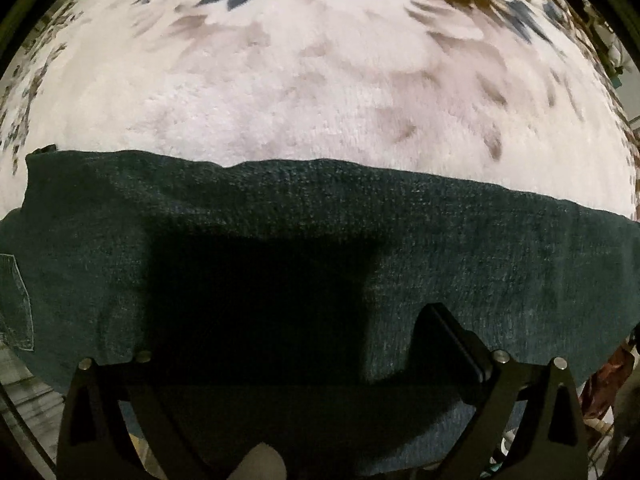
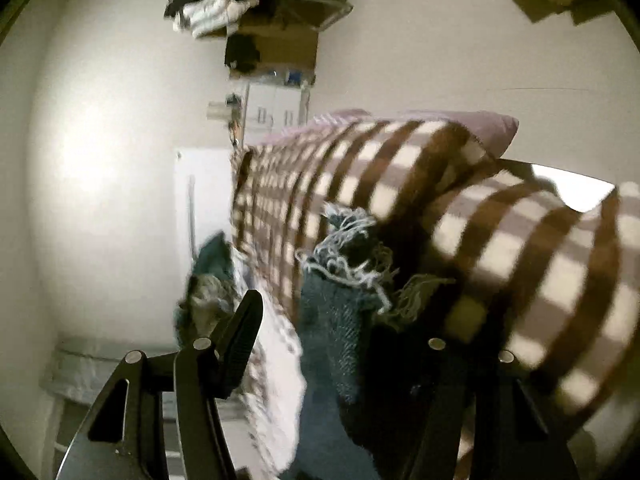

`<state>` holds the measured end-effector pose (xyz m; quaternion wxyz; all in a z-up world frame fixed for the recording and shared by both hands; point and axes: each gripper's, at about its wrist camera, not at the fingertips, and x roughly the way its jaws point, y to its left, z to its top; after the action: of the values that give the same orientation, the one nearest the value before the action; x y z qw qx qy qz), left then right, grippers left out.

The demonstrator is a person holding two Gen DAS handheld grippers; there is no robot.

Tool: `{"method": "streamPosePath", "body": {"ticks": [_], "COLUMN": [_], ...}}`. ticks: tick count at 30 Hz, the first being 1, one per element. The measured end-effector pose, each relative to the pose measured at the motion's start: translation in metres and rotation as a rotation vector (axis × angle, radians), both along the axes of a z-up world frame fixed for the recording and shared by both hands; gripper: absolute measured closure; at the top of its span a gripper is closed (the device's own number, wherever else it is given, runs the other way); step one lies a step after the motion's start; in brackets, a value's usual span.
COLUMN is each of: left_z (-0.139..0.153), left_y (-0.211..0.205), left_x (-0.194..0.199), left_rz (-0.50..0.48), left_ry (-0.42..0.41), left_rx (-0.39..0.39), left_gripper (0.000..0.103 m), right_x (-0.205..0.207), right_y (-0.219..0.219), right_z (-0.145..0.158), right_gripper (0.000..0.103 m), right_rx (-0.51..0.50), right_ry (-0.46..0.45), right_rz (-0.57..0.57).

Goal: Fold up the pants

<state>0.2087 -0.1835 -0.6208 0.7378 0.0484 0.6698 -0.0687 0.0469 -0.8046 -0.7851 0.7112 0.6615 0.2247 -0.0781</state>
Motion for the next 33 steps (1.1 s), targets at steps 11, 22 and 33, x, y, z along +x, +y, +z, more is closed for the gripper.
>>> {"method": "streamPosePath", "body": {"ticks": [11, 22, 33], "left_z": [0.009, 0.076, 0.058], "left_y": [0.006, 0.089, 0.199], "left_x": [0.003, -0.012, -0.034], "left_rz": [0.028, 0.136, 0.278], "left_ry": [0.014, -0.036, -0.009], "left_rx": [-0.036, -0.163, -0.147], "left_gripper": [0.000, 0.000, 0.000], "right_x": [0.022, 0.070, 0.129], "right_y": [0.020, 0.158, 0.374], "right_z": [0.035, 0.165, 0.077], "right_gripper": [0.093, 0.094, 0.094], "right_rx": [-0.062, -0.195, -0.159], "right_ry": [0.097, 0.108, 0.210], "right_rz": [-0.062, 0.098, 0.414]}}
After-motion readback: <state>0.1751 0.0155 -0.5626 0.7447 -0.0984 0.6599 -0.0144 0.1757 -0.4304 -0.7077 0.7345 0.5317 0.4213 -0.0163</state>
